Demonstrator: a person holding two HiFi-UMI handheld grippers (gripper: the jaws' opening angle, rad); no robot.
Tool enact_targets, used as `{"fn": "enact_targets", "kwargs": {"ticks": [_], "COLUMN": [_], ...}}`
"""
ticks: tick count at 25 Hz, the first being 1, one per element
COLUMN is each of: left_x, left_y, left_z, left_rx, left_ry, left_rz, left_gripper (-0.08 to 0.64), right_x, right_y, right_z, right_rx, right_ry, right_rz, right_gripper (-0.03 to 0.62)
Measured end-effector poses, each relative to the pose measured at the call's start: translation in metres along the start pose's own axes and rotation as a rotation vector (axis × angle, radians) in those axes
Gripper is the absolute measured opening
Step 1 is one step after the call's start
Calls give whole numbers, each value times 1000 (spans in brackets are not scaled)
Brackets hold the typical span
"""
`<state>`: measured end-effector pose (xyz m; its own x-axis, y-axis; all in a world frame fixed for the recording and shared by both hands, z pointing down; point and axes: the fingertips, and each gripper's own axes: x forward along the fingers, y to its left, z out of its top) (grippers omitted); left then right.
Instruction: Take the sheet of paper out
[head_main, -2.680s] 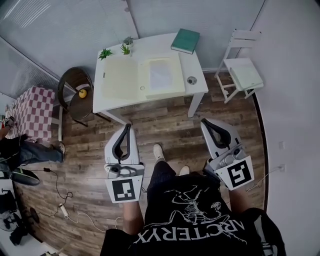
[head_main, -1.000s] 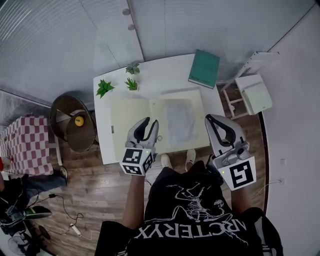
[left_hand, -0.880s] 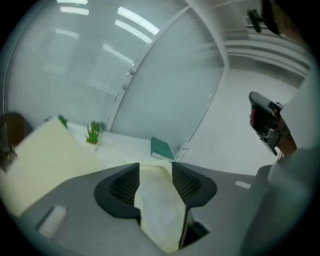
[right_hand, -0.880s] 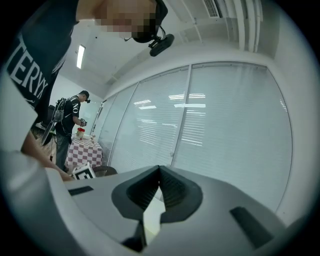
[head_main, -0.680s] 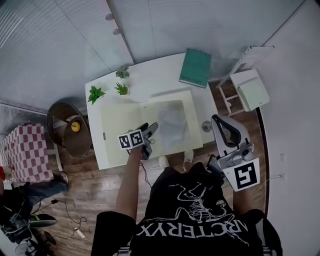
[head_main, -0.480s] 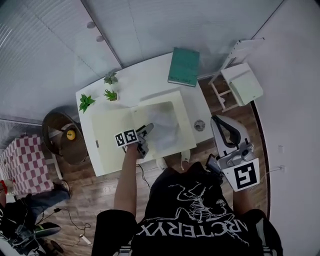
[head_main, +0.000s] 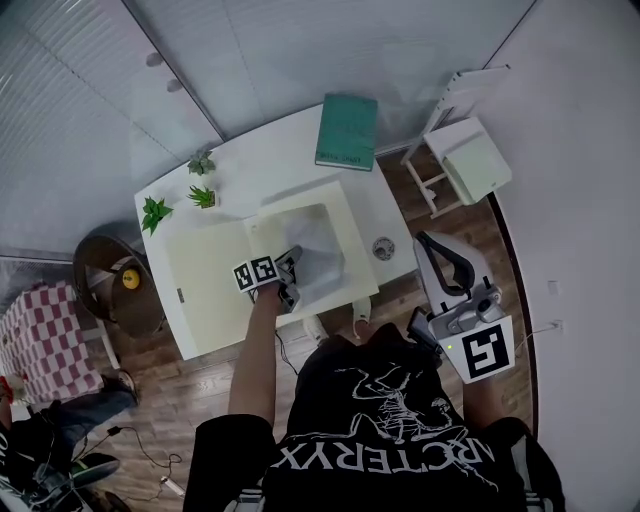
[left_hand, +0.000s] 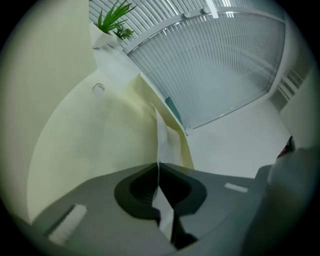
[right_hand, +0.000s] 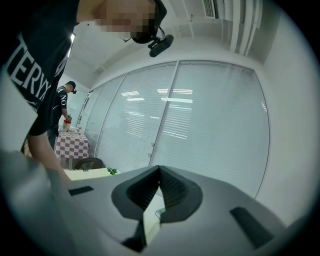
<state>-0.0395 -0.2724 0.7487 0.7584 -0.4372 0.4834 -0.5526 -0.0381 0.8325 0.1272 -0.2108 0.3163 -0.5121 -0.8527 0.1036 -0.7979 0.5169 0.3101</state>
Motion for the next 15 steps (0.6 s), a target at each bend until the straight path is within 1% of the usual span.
{"fn": "enact_targets", "kwargs": {"ticks": [3, 6, 8, 11, 13, 15], "left_x": [-21, -65, -102, -166, -206, -234], "left_y": [-7, -20, -28, -40, -58, -84], "left_z": [2, 10, 18, 33, 45, 56], "left_rx": [58, 128, 169, 206, 238, 315], "left_ry": [-43, -138, -220, -367, -469, -539], "left_rz": [24, 60, 94, 152, 171, 190], "left_gripper": [11, 11, 11, 11, 11, 11], "right_x": [-1, 5, 14, 28, 36, 43], "right_y": [2, 9, 16, 30, 40, 47], "right_z": [3, 6, 9, 16, 20, 23], "right_rx": [0, 3, 6, 13, 34, 64], "right_ry": [-8, -25, -47, -83, -97, -105], "right_rz": [16, 45, 75, 128, 162, 184], "right_gripper": [12, 12, 12, 12, 12, 12]}}
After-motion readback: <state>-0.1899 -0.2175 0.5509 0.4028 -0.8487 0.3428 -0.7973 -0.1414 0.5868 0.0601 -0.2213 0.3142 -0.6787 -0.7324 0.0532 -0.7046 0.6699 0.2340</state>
